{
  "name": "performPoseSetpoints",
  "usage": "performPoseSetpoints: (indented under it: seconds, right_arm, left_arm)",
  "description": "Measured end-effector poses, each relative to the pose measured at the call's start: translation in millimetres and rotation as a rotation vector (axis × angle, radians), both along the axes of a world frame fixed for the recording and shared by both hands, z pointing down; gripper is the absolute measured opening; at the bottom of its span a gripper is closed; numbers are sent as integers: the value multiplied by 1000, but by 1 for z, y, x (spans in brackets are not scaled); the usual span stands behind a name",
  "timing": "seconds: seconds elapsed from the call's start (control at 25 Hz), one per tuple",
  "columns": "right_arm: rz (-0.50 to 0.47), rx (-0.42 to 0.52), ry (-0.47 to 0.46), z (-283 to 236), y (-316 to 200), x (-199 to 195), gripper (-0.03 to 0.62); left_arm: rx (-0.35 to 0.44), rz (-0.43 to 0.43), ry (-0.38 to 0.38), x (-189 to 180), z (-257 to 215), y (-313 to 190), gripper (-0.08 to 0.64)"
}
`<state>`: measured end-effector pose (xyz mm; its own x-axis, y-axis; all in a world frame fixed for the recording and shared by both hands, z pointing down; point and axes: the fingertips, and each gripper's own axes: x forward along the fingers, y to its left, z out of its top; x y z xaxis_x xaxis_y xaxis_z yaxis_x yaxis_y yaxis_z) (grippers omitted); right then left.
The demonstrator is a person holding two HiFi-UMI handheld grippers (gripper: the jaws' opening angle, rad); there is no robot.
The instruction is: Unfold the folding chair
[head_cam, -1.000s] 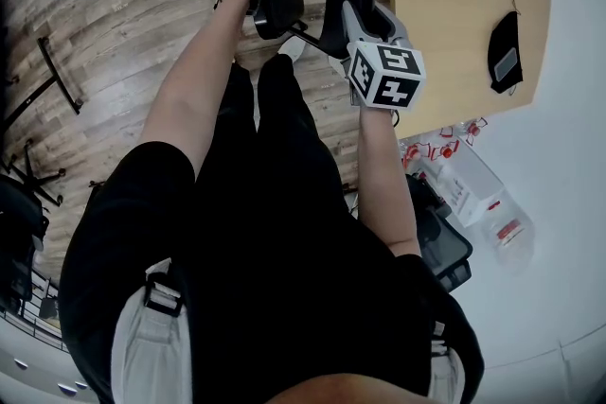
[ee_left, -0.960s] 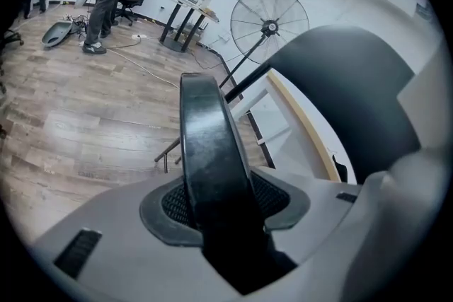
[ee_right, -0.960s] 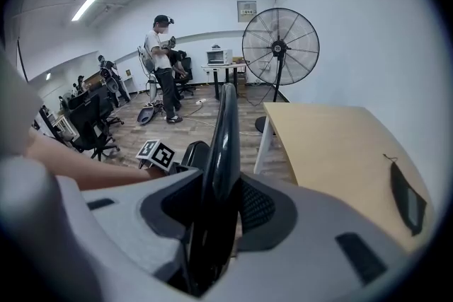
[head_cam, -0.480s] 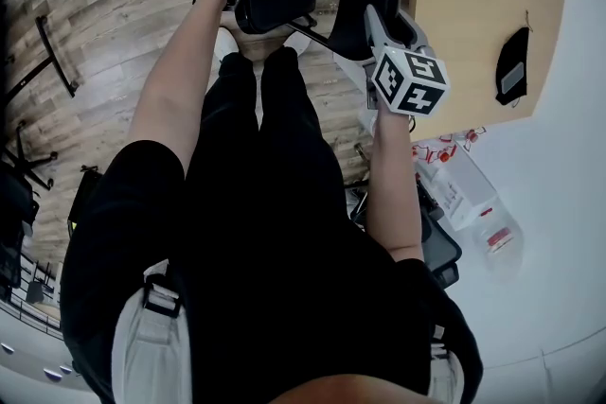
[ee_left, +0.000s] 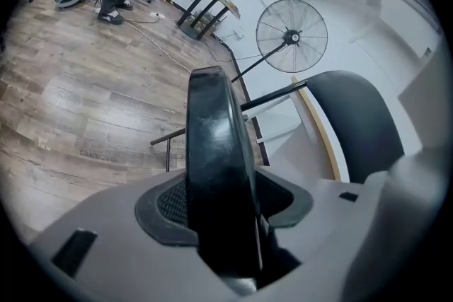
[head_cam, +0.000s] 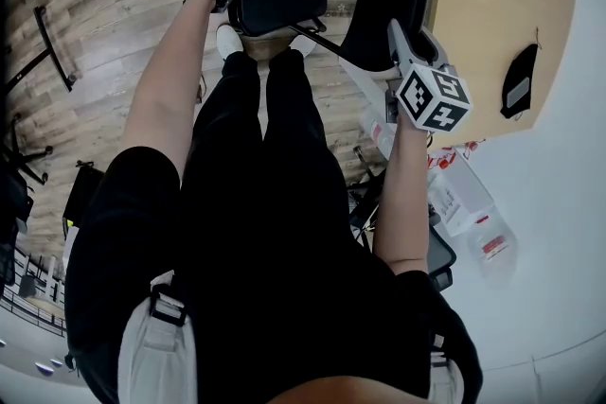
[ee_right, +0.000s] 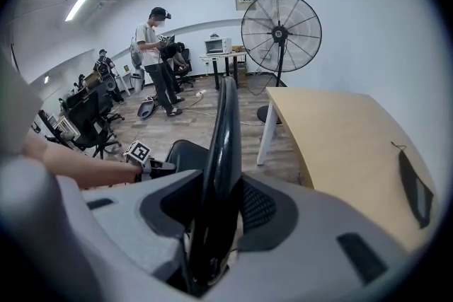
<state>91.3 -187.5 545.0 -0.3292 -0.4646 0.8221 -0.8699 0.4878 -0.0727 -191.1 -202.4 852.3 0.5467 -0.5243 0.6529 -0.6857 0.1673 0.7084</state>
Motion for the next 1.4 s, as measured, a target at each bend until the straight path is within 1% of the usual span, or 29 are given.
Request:
performPoseSetpoints:
  seconds: [0.24, 0.52, 0.76, 1.0, 1.4]
  right_arm:
    - [9, -37, 0, 16, -4, 9, 142]
    - [17, -65, -11, 32, -9, 19, 143]
    - [27, -82, -10, 47, -13, 26, 143]
    - [46, -105, 18, 66, -17, 30, 144]
    - [89, -174, 77, 95, -31, 60, 153]
  left_arm:
    - [21, 1, 81, -16, 24, 7, 233]
    - [35, -9, 139, -32, 49, 14, 236]
    - [45, -10, 178, -45, 71, 19, 239]
    - [49, -11, 204, -61, 95, 25, 245]
    - [55, -11, 241, -69, 125, 29, 252]
